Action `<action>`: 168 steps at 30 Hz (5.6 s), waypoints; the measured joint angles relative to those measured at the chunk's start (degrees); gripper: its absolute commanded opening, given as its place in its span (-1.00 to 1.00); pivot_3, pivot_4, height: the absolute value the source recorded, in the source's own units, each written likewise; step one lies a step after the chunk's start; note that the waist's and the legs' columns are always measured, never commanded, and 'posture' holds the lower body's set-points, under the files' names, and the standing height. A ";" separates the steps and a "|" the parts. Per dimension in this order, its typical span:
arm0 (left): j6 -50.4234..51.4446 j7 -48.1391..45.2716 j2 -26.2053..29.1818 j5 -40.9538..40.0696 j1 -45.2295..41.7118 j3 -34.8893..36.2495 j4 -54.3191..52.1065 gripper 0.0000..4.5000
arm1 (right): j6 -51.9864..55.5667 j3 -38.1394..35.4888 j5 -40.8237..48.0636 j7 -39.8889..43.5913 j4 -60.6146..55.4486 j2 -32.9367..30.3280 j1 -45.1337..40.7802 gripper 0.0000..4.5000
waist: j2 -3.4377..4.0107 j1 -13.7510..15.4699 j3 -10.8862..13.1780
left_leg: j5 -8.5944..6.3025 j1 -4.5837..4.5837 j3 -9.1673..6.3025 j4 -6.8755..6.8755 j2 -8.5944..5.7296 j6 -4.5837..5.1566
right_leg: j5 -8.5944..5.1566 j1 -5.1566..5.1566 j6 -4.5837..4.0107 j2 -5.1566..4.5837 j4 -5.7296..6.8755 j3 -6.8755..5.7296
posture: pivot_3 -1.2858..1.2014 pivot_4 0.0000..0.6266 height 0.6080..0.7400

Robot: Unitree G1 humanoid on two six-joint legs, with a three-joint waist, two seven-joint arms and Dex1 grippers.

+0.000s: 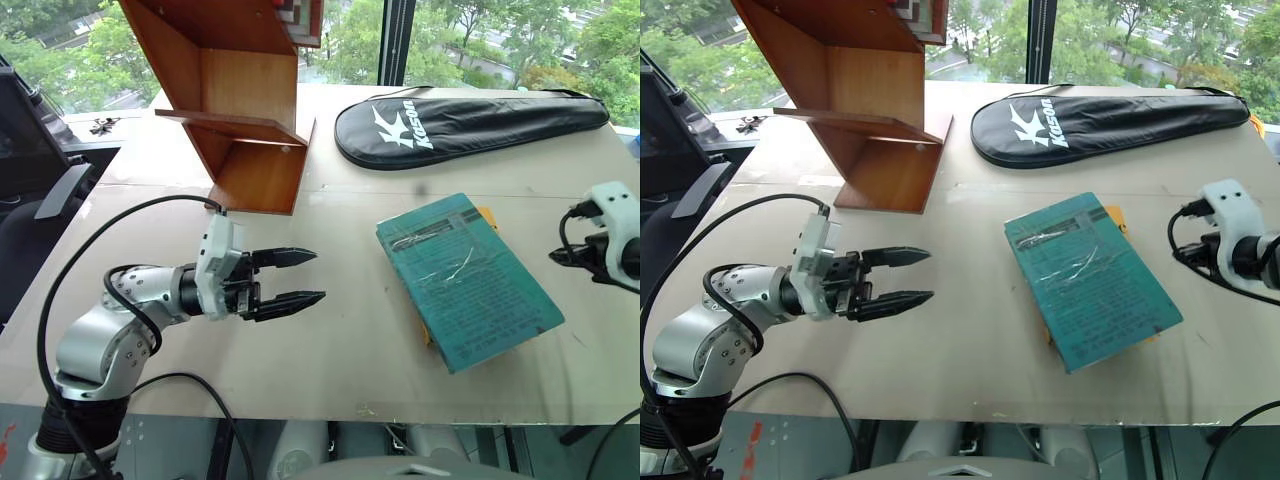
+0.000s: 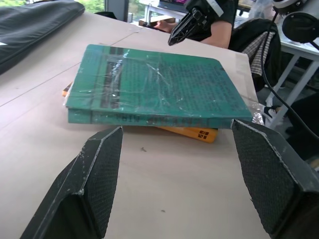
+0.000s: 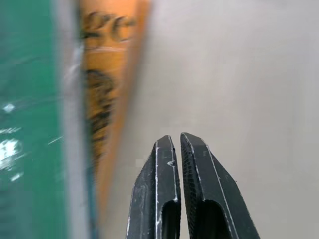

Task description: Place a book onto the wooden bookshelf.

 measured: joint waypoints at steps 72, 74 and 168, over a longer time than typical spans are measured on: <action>57.96 37.09 -41.62 -10.80 -25.61 7.19 37.59 -0.98 | -71.84 -29.49 9.12 29.14 -14.12 9.08 52.70 1.00 | -0.06 1.67 0.01 | 0.00 0.77 -0.33 0.33 -0.07 -0.03 | -0.04 1.06 0.06 -0.09 -0.05 -0.22 | 0.03 -0.52 1.00; 57.95 36.36 -40.98 -11.17 -25.40 7.44 37.31 -0.98 | -72.29 -28.80 8.80 29.02 -14.05 9.11 52.51 1.00 | -0.05 1.64 0.01 | 0.00 0.78 -0.33 0.33 -0.07 -0.03 | -0.04 1.06 0.06 -0.09 -0.04 -0.22 | 0.03 -0.52 1.00; 18.55 13.68 -10.99 19.47 11.83 12.91 -9.94 0.20 | -77.89 -30.28 3.51 24.61 11.46 3.56 46.63 1.00 | 0.18 1.39 0.28 | -0.17 0.64 -0.27 0.48 -0.07 0.24 | -0.26 0.75 -0.10 -0.12 0.31 -0.08 | 0.03 -0.52 1.00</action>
